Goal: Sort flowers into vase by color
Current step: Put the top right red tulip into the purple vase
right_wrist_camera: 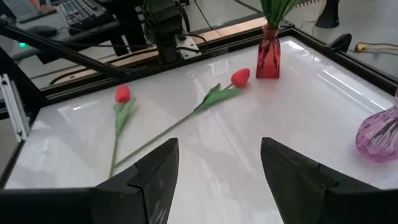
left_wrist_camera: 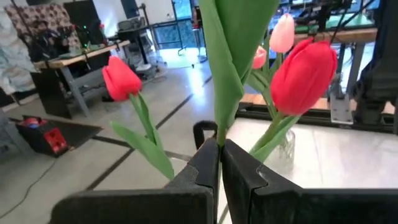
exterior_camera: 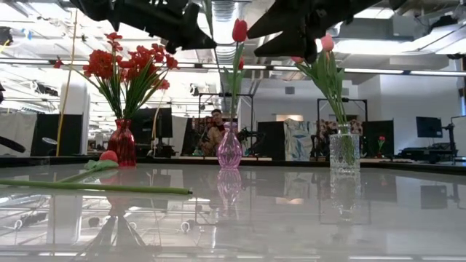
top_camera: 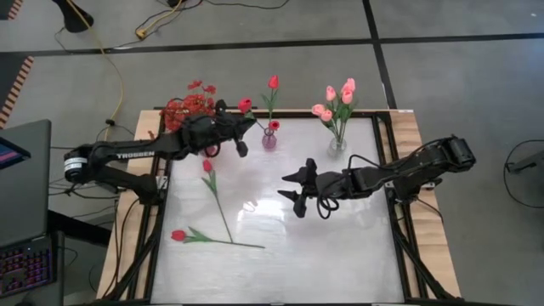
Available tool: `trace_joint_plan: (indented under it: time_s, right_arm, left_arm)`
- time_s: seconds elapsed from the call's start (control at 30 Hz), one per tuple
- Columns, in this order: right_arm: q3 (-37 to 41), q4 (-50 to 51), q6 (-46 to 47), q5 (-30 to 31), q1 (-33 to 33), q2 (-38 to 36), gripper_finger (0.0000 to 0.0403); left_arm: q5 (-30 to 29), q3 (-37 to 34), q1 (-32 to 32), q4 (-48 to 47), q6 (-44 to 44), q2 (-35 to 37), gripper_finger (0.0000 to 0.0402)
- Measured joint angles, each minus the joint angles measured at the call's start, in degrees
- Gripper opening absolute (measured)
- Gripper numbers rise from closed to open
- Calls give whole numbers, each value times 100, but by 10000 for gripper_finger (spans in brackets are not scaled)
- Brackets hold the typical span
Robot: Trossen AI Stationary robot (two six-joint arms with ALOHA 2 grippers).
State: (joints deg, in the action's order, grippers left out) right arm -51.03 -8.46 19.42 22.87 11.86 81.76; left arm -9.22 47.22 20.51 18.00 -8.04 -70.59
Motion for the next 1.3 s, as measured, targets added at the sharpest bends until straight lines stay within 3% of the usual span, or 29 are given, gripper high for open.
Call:
trace_joint_plan:
  time_s: [0.23,0.57,0.87,1.1,1.3]
  right_arm:
    - [0,25,-2,0,-33,-2,255]
    - [0,-67,-45,22,-111,-2,255]
    - [0,-54,-61,-4,-273,-2,255]
    - [0,-33,-149,-22,-300,-3,255]
    - [0,209,-149,-22,-302,-104,255]
  left_arm:
    - [91,68,85,-89,-37,-17,0]
    - [298,182,226,12,-101,-595,0]
    - [302,180,228,107,-176,-530,0]
    - [570,180,297,320,-110,-467,0]
    - [990,524,639,309,80,-847,0]
